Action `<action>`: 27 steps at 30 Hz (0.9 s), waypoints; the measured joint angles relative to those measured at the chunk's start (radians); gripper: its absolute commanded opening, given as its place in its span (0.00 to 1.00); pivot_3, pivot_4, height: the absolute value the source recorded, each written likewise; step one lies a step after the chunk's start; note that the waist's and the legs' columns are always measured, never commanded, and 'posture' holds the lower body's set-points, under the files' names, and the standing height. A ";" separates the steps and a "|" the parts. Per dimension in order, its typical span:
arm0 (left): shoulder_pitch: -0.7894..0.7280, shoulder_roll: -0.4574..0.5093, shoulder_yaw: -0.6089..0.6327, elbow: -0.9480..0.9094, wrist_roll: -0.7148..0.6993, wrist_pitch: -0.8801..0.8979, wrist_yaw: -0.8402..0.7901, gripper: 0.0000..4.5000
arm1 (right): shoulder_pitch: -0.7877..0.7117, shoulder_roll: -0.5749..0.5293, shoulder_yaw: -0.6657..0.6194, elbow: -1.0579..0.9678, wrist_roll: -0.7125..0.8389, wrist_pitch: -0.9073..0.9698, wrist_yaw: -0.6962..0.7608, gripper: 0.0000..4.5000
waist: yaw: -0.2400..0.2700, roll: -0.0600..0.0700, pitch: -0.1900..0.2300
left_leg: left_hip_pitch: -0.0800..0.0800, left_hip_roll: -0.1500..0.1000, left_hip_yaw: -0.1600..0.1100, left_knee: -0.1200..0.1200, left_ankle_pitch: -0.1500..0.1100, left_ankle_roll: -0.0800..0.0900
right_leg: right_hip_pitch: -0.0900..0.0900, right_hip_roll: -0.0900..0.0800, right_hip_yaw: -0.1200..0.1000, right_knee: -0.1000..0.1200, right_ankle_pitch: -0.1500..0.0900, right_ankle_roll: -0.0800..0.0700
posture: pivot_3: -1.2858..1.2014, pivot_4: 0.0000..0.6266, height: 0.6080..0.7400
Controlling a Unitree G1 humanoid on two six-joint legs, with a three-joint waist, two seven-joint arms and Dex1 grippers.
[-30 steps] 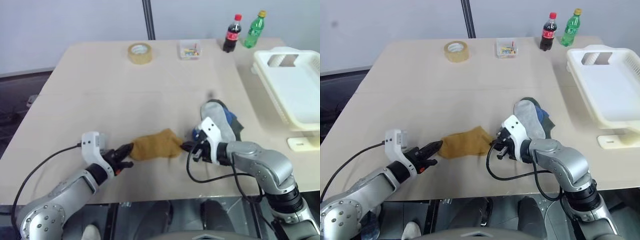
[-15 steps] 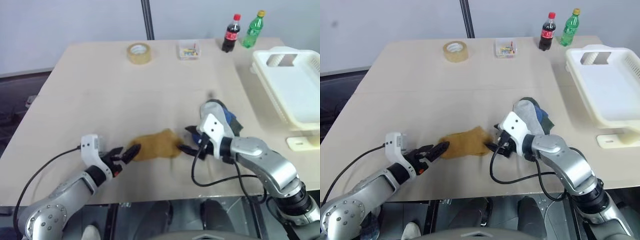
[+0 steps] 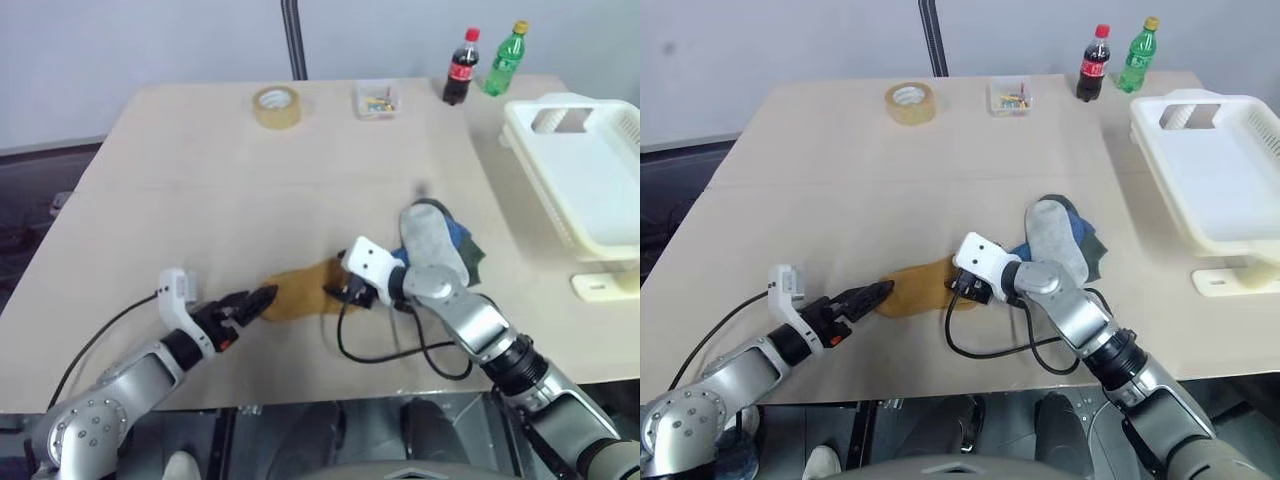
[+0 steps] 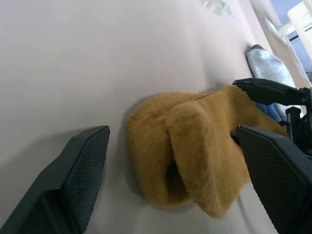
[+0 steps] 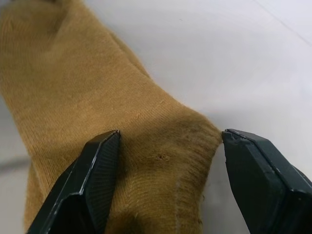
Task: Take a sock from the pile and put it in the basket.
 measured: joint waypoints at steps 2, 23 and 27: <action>-0.007 0.004 0.007 0.026 -0.009 0.004 -0.022 0.99 | 0.001 0.005 0.000 0.002 -0.016 -0.011 0.005 0.77 | 0.000 0.000 -0.001 | 0.000 0.000 0.000 0.000 0.000 0.000 | 0.000 0.000 0.000 0.000 0.000 0.000 | 0.52 0.24 1.00; -0.218 -0.003 -0.055 0.264 -0.155 0.261 -0.071 0.99 | 0.039 0.059 -0.012 0.009 -0.104 -0.010 0.005 0.77 | 0.003 0.017 -0.017 | 0.016 -0.001 -0.001 -0.004 0.000 0.000 | 0.015 -0.001 0.000 -0.001 0.000 0.000 | 0.52 0.24 1.00; -0.232 -0.018 -0.109 0.303 -0.276 0.358 -0.085 0.99 | 0.039 0.074 -0.014 0.014 -0.113 -0.011 0.004 0.77 | -0.002 0.015 -0.016 | 0.015 0.000 -0.001 -0.004 0.000 0.000 | 0.013 0.000 0.000 -0.001 0.000 0.000 | 0.52 0.24 1.00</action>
